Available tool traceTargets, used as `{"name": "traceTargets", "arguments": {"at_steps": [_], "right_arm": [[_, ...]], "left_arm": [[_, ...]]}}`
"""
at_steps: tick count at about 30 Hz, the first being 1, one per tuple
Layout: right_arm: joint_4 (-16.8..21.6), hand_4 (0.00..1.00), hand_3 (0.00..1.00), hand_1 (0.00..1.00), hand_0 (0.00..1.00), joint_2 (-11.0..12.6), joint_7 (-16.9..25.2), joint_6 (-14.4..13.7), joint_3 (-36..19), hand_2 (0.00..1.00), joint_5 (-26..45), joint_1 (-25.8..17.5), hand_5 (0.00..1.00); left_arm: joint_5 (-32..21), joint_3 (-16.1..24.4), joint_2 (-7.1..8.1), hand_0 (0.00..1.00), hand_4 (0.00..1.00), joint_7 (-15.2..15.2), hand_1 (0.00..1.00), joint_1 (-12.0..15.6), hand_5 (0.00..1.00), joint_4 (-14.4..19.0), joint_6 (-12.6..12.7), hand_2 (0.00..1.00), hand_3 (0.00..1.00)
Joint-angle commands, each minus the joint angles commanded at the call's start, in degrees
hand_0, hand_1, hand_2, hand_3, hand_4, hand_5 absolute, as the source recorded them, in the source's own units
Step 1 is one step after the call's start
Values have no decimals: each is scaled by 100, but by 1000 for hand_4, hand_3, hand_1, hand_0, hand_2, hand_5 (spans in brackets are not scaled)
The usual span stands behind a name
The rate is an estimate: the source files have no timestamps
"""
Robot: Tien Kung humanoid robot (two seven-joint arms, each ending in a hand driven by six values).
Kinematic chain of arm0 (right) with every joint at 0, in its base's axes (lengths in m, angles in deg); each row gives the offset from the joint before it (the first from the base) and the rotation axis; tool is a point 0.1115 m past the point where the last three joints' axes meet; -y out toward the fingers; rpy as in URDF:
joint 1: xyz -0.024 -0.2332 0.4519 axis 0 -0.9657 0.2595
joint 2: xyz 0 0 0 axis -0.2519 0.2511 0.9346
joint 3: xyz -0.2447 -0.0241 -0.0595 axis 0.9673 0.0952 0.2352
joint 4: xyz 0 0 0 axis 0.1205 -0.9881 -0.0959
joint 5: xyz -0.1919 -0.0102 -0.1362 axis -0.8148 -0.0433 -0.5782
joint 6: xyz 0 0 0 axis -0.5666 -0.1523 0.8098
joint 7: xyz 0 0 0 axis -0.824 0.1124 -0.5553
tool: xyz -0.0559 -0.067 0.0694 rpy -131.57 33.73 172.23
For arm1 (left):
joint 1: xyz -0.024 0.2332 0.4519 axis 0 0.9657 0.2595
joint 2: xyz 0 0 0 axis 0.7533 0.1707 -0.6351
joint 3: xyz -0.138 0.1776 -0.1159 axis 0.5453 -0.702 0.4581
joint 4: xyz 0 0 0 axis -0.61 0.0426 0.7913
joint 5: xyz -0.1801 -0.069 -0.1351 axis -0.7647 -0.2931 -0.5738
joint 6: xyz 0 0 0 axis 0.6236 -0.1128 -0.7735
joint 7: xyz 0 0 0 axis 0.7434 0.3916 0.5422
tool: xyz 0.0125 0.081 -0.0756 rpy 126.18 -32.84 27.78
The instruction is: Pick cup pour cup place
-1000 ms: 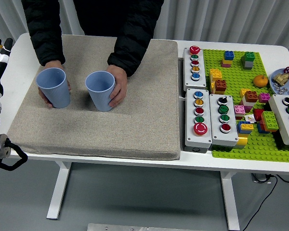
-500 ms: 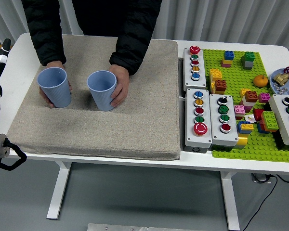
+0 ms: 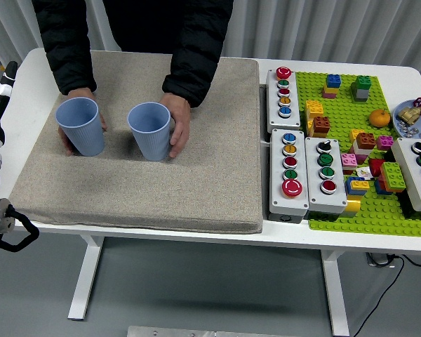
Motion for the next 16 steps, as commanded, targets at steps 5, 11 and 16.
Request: {"name": "traceTargets", "arguments": {"at_steps": [5, 11, 16], "right_arm": [[0, 223, 643, 703, 743, 0, 4, -4, 8, 725, 22, 3, 395], [0, 223, 643, 703, 743, 1, 5, -4, 6, 725, 26, 11, 396], [0, 223, 643, 703, 743, 1, 5, -5, -3, 726, 18, 16, 397]], "left_arm": [[4, 6, -3, 998, 961, 5, 971, -3, 647, 0, 6, 998, 998], [10, 24, -9, 997, 962, 15, 972, -3, 651, 7, 15, 998, 998], [7, 46, -16, 997, 967, 21, 973, 8, 663, 3, 9, 998, 998]]}}
